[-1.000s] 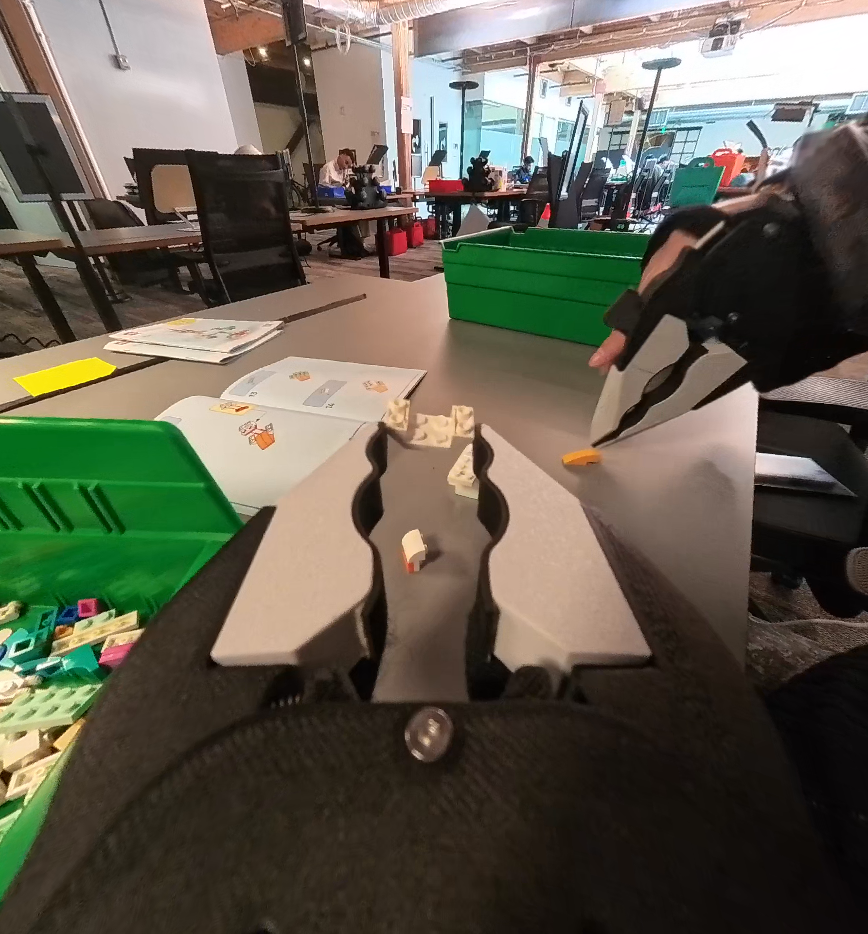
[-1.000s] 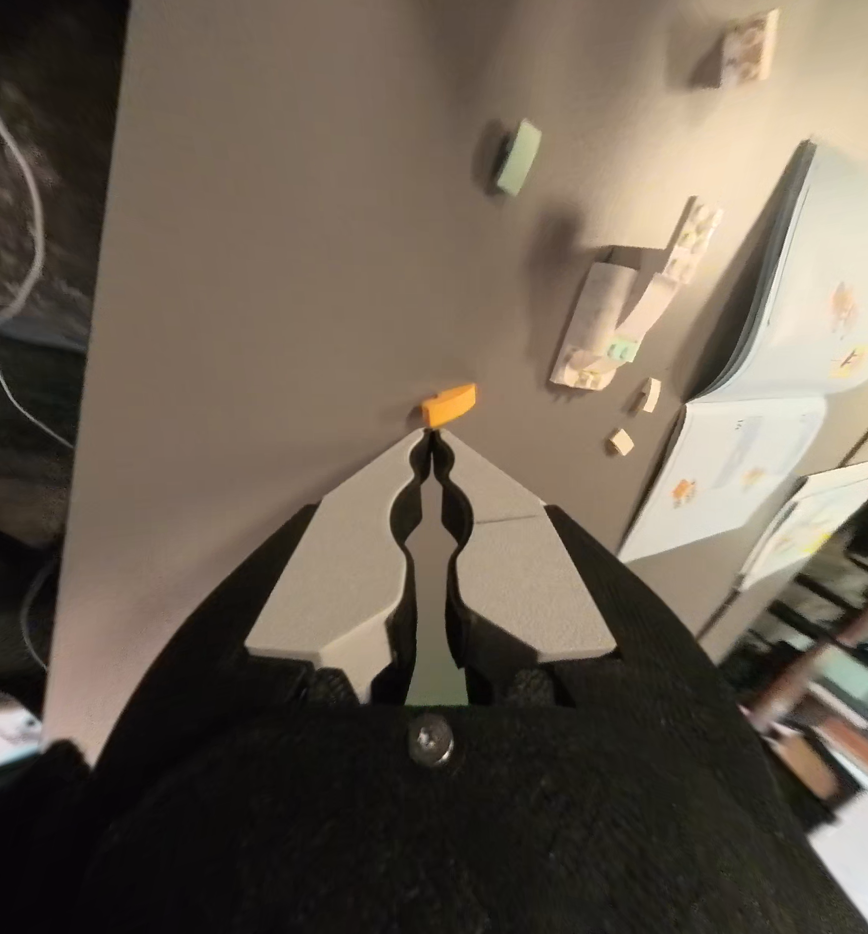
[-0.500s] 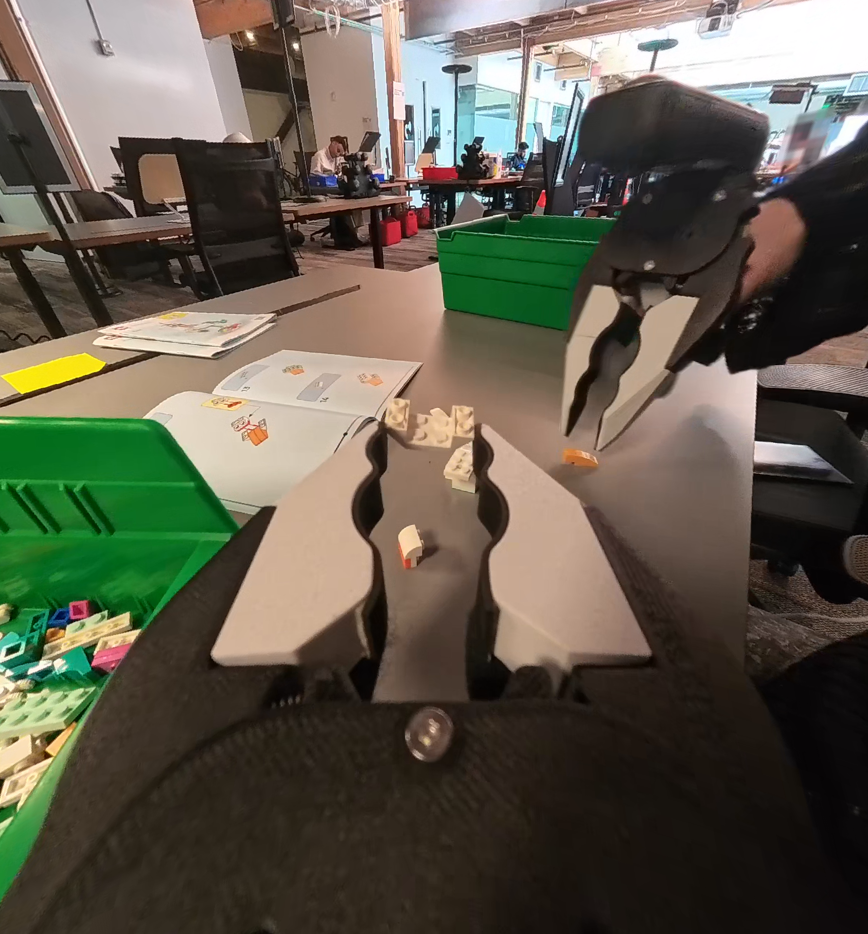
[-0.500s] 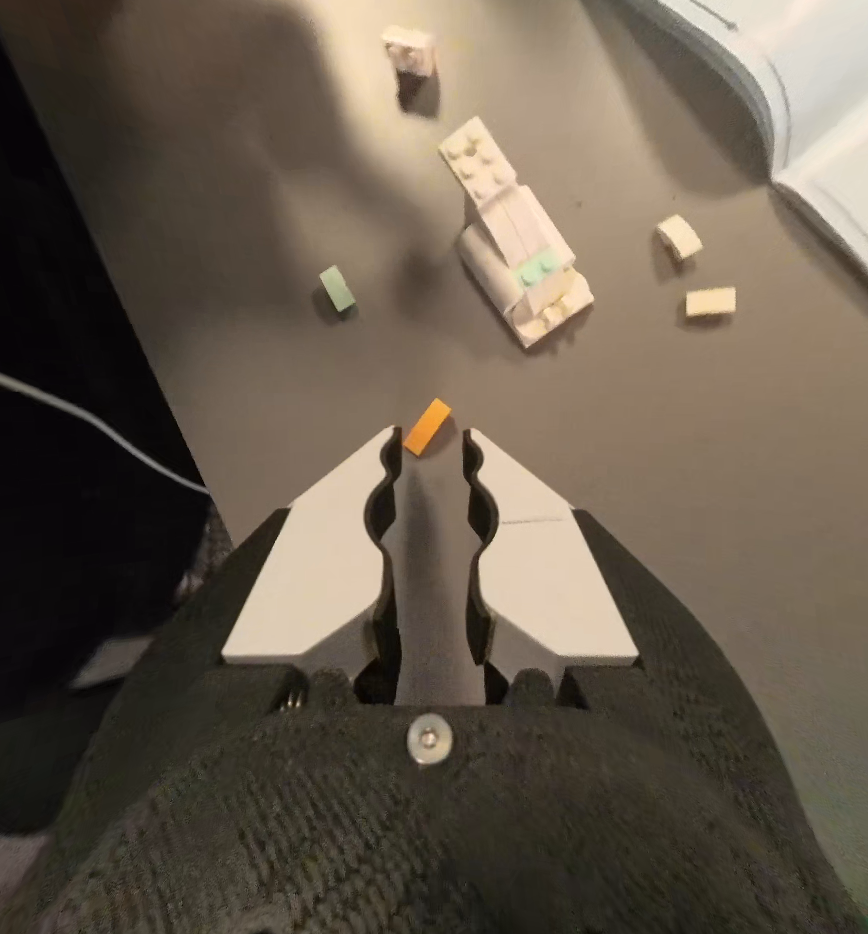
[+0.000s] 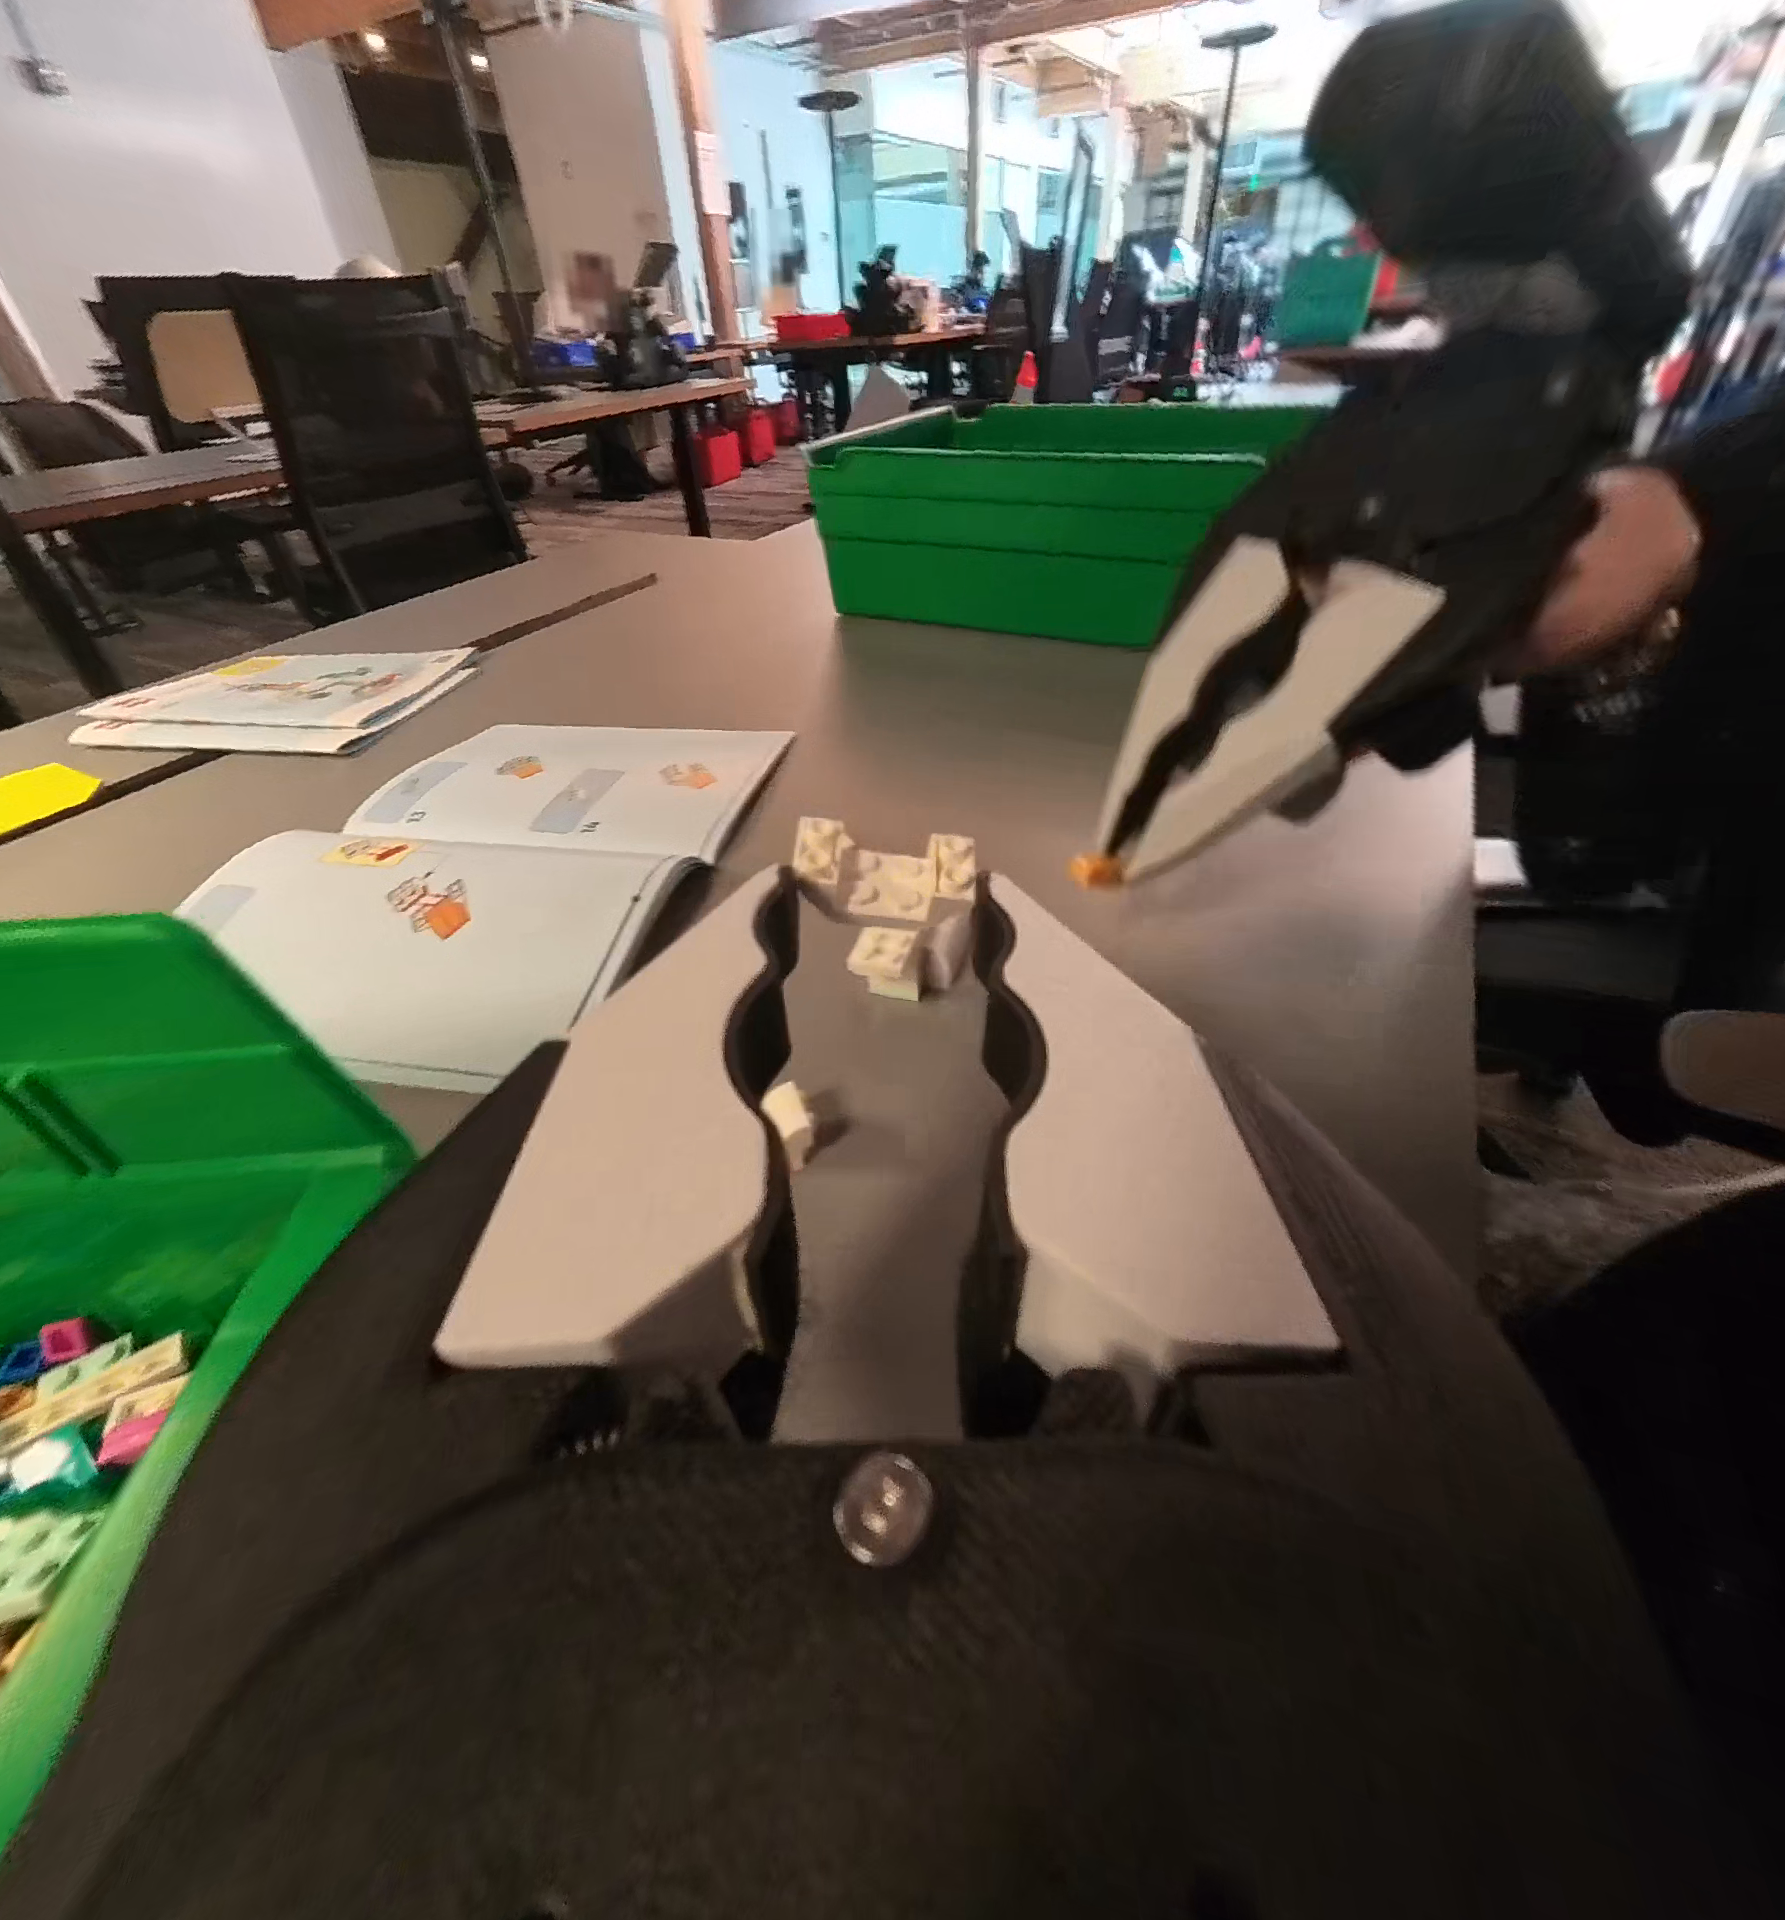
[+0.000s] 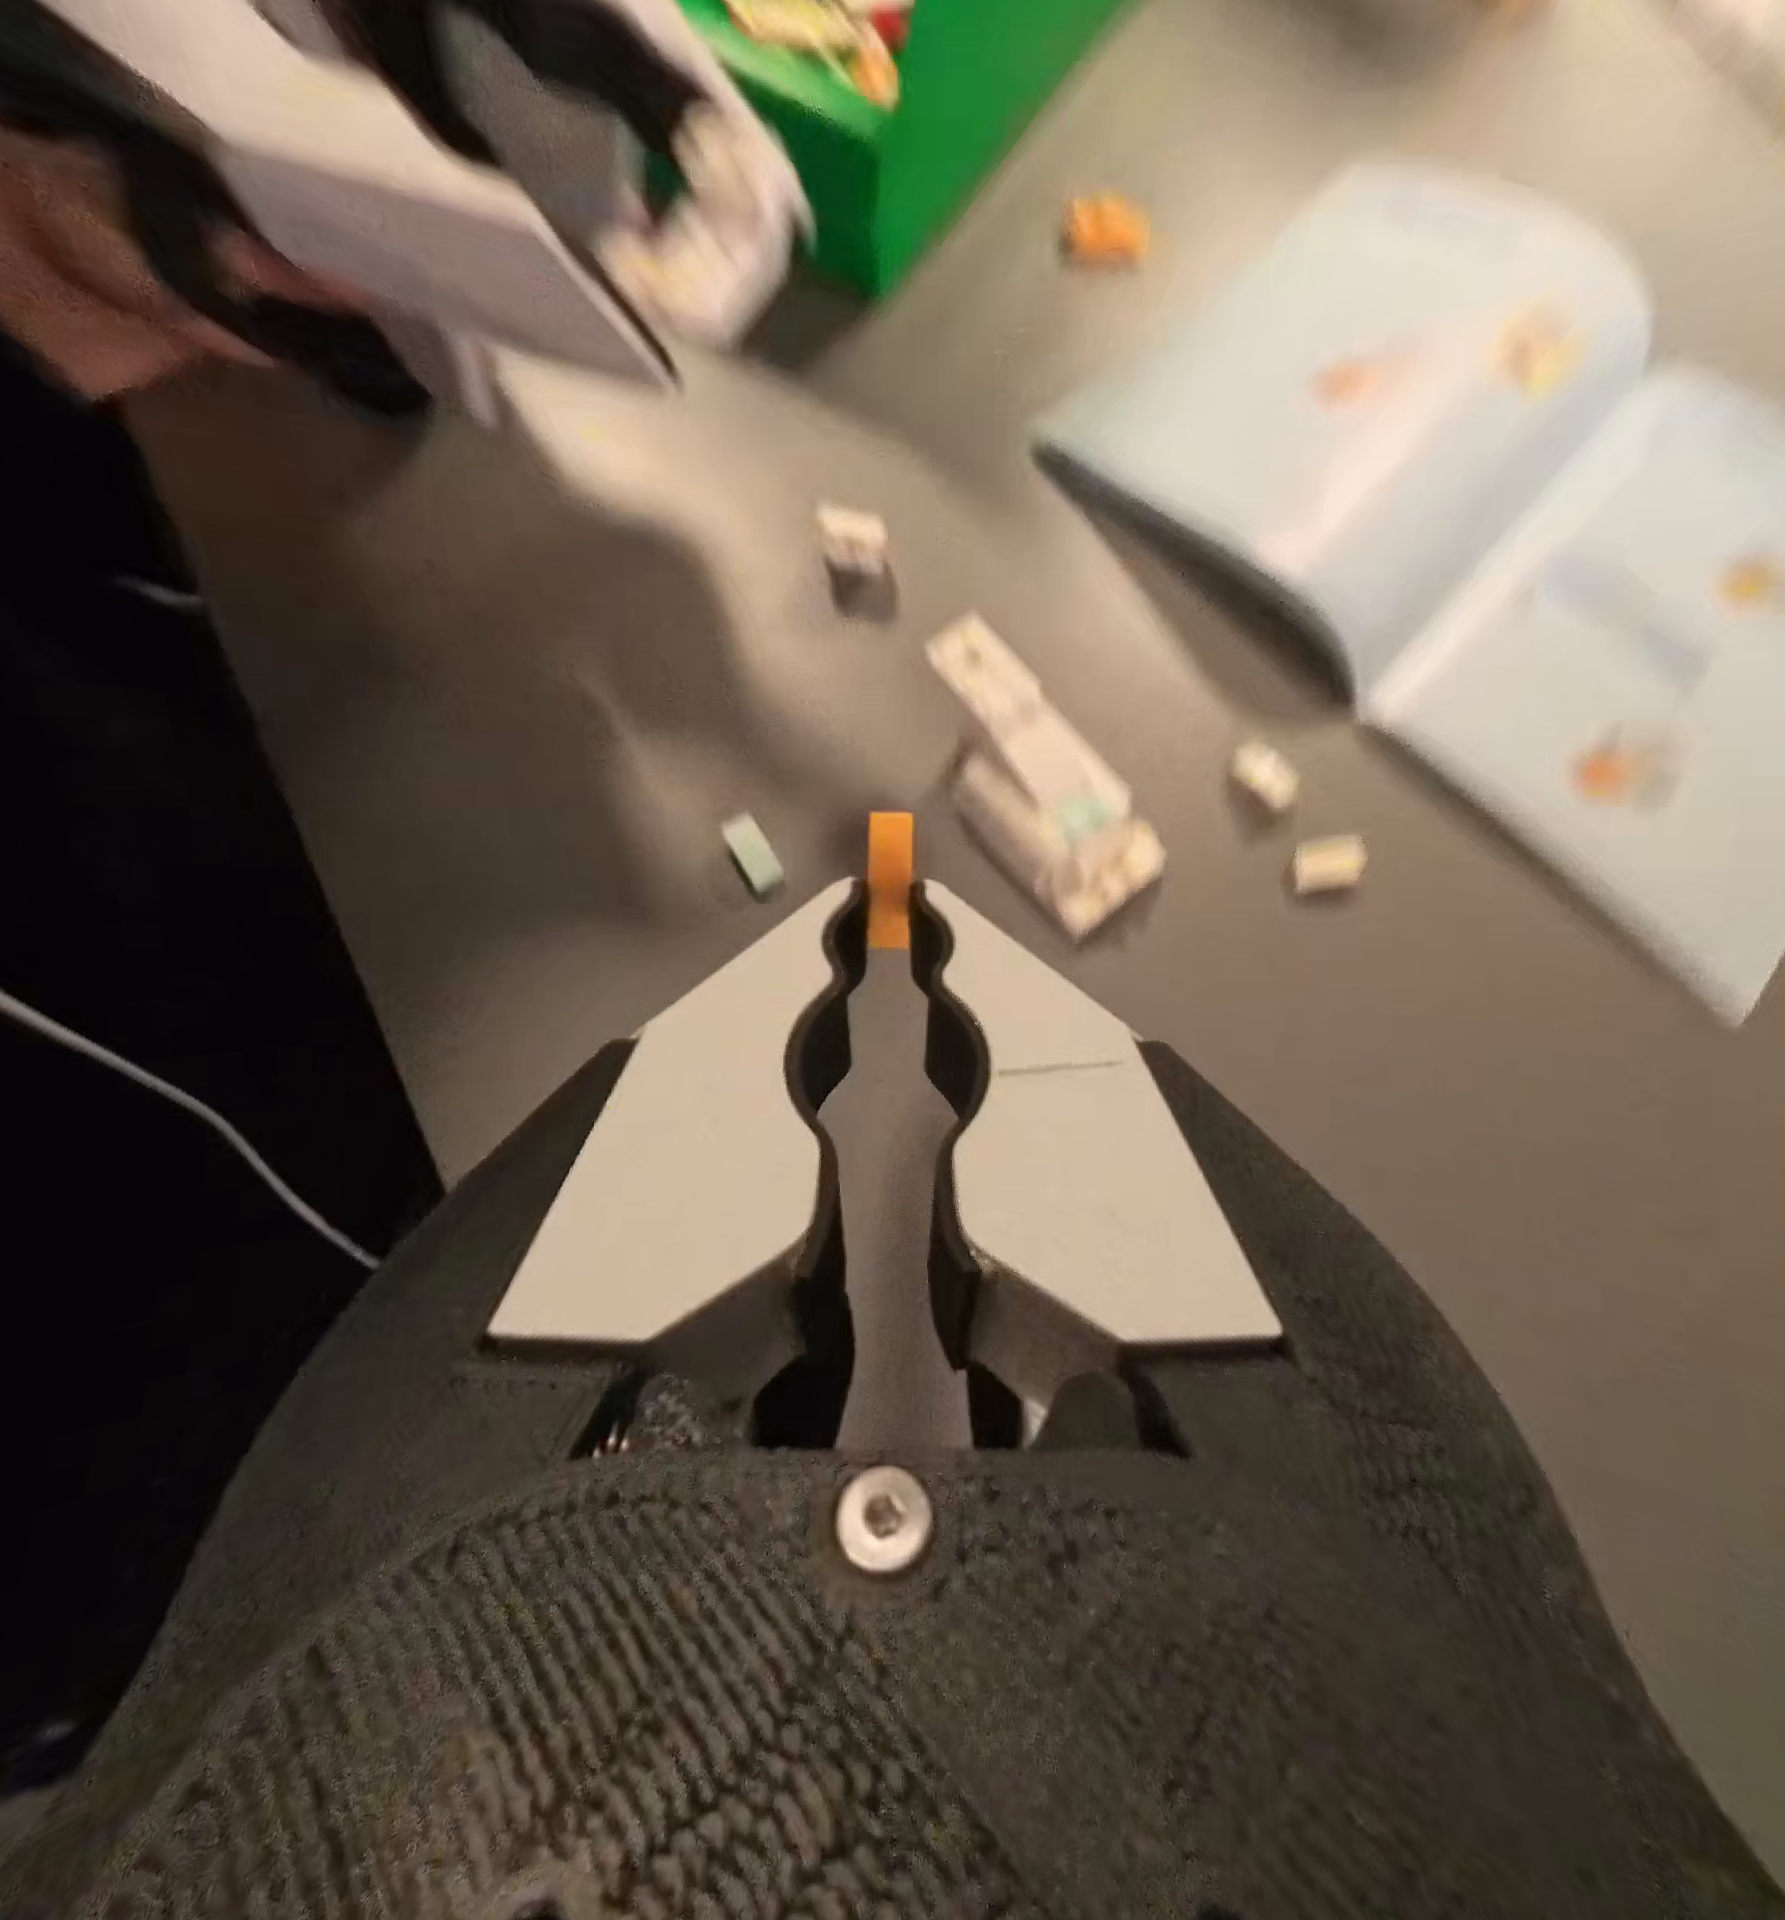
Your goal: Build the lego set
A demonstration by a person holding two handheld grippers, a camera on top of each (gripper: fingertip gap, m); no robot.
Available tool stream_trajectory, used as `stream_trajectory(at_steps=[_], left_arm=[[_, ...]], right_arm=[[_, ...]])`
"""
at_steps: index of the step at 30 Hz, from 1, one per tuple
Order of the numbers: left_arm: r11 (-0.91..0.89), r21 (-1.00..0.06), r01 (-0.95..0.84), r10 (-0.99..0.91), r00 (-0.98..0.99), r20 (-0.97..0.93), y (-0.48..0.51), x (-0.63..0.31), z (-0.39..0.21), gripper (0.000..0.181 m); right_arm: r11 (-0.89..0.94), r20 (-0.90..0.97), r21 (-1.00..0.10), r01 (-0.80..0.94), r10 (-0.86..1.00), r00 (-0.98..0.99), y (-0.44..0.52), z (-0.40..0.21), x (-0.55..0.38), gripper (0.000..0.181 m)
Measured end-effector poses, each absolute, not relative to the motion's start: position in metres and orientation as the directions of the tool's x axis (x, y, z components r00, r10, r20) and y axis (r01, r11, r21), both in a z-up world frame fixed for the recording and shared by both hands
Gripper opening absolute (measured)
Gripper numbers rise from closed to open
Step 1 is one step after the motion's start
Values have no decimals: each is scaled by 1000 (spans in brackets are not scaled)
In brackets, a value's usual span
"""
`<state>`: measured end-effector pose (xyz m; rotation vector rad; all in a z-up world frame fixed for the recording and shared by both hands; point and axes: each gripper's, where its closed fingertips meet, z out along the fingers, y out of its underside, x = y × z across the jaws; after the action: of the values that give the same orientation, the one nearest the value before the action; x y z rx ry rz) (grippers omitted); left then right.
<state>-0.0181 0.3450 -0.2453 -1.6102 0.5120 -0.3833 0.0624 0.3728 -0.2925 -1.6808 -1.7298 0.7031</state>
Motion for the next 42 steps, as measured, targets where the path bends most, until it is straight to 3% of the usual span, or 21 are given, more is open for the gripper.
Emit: stream_trajectory(at_steps=[1, 6, 11, 21, 31, 36, 42], left_arm=[[-57, -990, -126, -553, 830, -74, 344, -14, -247, 33], [-13, -973, -231, -643, 747, -169, 333, 9, -254, 32], [13, -963, -268, -672, 711, -207, 328, 17, -256, 32], [66, -943, -325, -653, 700, -287, 327, 20, -256, 31], [52, -943, -328, -652, 704, -281, 329, 19, -258, 29], [0, -978, -208, -667, 729, -155, 331, 15, -250, 29], [-162, -987, 2, -683, 722, 114, 336, 8, -247, 30]], right_arm=[[143, 129, -750, 646, 989, -69, 368, -279, 53, 6], [531, 401, -640, 556, 847, -348, 342, -248, 23, 6], [706, 520, -512, 489, 709, -477, 332, -251, 13, 6], [726, 541, -415, 548, 682, -492, 332, -255, 11, 5], [678, 533, -437, 590, 724, -437, 334, -258, 7, 5], [664, 563, -513, 545, 739, -370, 336, -251, 2, 5], [670, 626, -521, 529, 721, -297, 341, -249, -5, 5]])
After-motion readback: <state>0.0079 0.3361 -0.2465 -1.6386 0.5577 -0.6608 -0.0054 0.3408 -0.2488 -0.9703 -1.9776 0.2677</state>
